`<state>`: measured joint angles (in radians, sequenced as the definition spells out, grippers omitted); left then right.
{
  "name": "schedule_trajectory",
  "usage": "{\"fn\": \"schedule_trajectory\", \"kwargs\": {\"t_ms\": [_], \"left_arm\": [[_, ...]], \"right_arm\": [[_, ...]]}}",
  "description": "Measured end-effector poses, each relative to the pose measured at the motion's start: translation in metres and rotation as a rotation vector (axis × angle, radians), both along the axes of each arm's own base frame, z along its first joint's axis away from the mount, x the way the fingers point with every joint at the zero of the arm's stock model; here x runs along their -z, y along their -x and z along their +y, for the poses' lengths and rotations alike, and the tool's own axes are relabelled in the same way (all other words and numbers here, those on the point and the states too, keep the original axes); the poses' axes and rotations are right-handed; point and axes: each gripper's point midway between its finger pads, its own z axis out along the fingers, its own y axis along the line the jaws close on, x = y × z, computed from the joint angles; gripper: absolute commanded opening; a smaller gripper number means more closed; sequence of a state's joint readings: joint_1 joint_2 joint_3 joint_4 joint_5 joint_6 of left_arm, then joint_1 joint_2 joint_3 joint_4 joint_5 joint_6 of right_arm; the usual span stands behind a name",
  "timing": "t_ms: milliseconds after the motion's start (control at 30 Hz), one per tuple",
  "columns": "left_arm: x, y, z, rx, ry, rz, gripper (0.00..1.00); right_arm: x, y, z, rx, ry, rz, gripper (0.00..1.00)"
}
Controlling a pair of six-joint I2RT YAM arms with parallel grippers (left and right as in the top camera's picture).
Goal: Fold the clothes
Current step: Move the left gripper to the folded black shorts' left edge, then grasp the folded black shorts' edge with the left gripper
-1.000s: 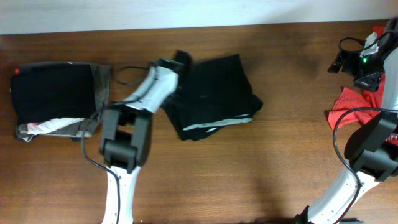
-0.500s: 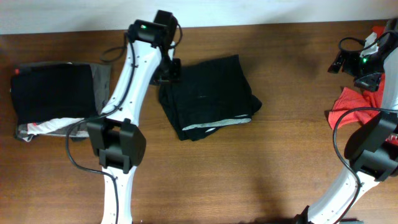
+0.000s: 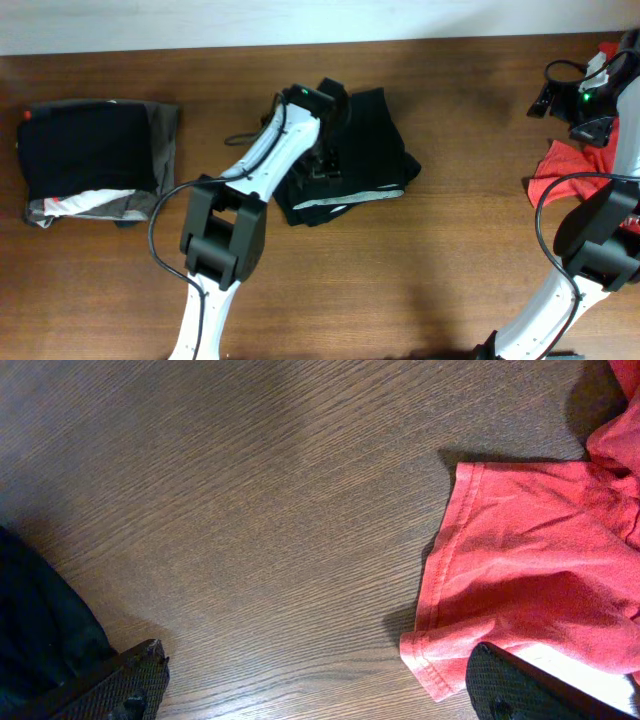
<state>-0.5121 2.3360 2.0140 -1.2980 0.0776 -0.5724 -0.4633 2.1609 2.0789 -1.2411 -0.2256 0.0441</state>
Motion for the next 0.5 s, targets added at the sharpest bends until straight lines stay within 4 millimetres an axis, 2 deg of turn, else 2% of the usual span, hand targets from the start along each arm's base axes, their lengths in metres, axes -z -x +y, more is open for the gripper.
{"fn": "schedule_trajectory", "kwargs": {"t_ms": [200, 267, 500], "left_arm": [[0.001, -0.011, 0.016, -0.074, -0.040, -0.026, 0.64], [0.002, -0.012, 0.020, -0.083, -0.051, -0.031, 0.68], [0.022, 0.002, 0.032, -0.087, -0.108, 0.008, 0.70]], "right_arm": [[0.000, 0.000, 0.000, 0.001, 0.000, 0.000, 0.99], [0.000, 0.000, 0.000, 0.000, 0.000, 0.000, 0.99], [0.000, 0.000, 0.000, 0.000, 0.000, 0.000, 0.99]]}}
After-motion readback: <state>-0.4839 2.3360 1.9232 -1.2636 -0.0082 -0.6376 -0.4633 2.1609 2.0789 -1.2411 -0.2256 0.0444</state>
